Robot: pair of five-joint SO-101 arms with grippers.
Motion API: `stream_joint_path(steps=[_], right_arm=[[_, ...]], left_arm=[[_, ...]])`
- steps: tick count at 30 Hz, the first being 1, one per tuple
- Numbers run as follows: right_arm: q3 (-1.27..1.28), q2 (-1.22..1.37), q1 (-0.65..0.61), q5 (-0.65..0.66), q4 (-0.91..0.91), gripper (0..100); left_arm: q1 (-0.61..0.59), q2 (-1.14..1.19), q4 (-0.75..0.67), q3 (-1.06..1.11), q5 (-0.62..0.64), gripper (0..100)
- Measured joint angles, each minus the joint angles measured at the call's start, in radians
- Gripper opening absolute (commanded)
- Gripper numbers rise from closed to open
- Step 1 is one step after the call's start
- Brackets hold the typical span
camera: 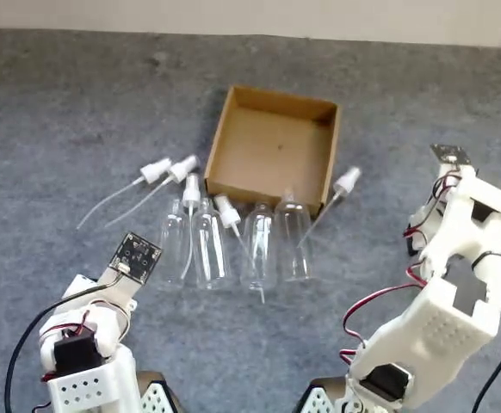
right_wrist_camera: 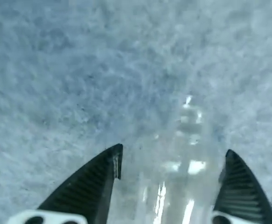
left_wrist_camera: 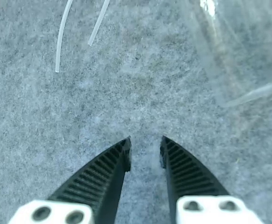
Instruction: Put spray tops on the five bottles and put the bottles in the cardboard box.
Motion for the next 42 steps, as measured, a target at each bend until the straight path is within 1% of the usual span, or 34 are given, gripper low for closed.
stream_joint_path(steps=[7,12,14,16,20,22,24,27,29,31,33,35,38,42], right_arm=[[-0.002,0.005,0.000,0.000,-0.008,11.8],[-0.002,-0.055,0.000,0.000,-0.008,0.7],[-0.002,-0.097,0.000,0.000,-0.005,0.4],[-0.002,-0.141,-0.012,0.000,0.032,0.5],[-0.002,-0.256,-0.077,0.000,0.127,0.5],[0.000,-0.333,-0.118,-0.003,0.146,0.5],[0.034,-0.420,-0.144,-0.003,0.150,0.5],[0.143,-0.549,-0.166,0.002,0.155,0.5],[0.235,-0.632,-0.180,0.044,0.155,0.5],[0.322,-0.701,-0.180,0.069,0.130,0.5],[0.400,-0.744,-0.169,0.071,0.098,0.5],[0.451,-0.763,-0.149,0.071,0.074,0.5],[0.474,-0.767,-0.121,0.087,0.046,0.5],[0.476,-0.767,-0.115,0.109,0.034,0.5]], left_arm=[[0.000,0.000,0.000,0.000,0.000,7],[0.000,0.000,0.000,0.000,0.000,8],[0.000,0.000,-0.003,0.000,0.000,8],[0.000,0.011,-0.040,0.000,0.000,8],[0.003,0.011,-0.172,-0.023,0.014,8],[0.003,0.011,-0.184,-0.077,0.031,8],[0.003,0.011,-0.158,-0.153,0.035,8],[0.003,0.011,-0.081,-0.302,0.037,8],[0.003,0.002,-0.038,-0.414,0.040,8],[0.003,0.026,-0.025,-0.516,0.040,11],[0.002,0.087,-0.023,-0.605,0.040,16],[0.000,0.198,-0.023,-0.684,0.040,18],[0.000,0.443,-0.023,-0.809,0.040,15],[0.032,0.852,-0.060,-0.993,0.043,9]])
